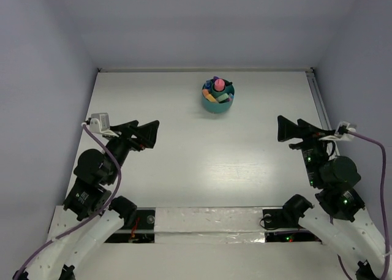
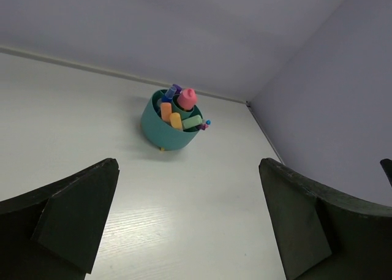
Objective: Sort the stationery into containers
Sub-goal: Reset both arms
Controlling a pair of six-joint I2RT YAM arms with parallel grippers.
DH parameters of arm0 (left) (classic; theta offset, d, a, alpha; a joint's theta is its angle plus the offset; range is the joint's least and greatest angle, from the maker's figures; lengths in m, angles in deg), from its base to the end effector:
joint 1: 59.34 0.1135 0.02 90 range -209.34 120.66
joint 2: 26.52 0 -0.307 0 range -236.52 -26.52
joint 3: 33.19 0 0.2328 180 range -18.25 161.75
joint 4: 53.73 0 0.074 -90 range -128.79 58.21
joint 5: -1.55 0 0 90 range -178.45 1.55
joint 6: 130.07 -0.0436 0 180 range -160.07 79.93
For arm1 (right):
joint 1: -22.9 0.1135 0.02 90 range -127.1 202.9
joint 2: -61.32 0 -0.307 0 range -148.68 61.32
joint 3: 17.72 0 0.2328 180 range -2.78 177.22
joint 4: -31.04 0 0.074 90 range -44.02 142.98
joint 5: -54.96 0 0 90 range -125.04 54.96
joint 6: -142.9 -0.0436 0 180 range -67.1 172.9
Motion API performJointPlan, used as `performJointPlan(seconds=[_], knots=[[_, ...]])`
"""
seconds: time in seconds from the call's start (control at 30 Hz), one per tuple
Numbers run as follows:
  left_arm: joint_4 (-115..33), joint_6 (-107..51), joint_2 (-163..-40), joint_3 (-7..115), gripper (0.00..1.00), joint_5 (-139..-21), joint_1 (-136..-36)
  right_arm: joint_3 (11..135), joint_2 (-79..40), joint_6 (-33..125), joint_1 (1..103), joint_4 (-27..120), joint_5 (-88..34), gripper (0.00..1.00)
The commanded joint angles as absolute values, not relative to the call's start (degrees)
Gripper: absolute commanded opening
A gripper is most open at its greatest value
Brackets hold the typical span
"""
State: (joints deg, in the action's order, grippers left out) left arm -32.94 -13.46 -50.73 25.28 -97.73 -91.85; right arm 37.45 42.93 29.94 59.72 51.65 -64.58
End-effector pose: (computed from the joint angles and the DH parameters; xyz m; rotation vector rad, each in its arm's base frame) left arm 0.0428 -0.0189 0.3977 -0.0704 1.3776 -0.7613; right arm 0.0310 -0.0036 0.3809 0.2894 1.3154 0.5525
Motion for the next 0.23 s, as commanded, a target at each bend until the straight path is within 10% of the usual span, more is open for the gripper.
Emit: performJointPlan(seconds=[0.0, 0.2], knots=[[-34.2, -15.0, -49.4, 24.1, 0.99, -97.5, -91.9, 37.3, 41.1, 30.0, 60.0, 54.1, -64.7, 1.00], [-34.5, -16.2, -50.5, 23.6, 0.99, -96.2, -91.9, 38.8, 37.2, 30.8, 60.0, 52.3, -63.7, 1.00]])
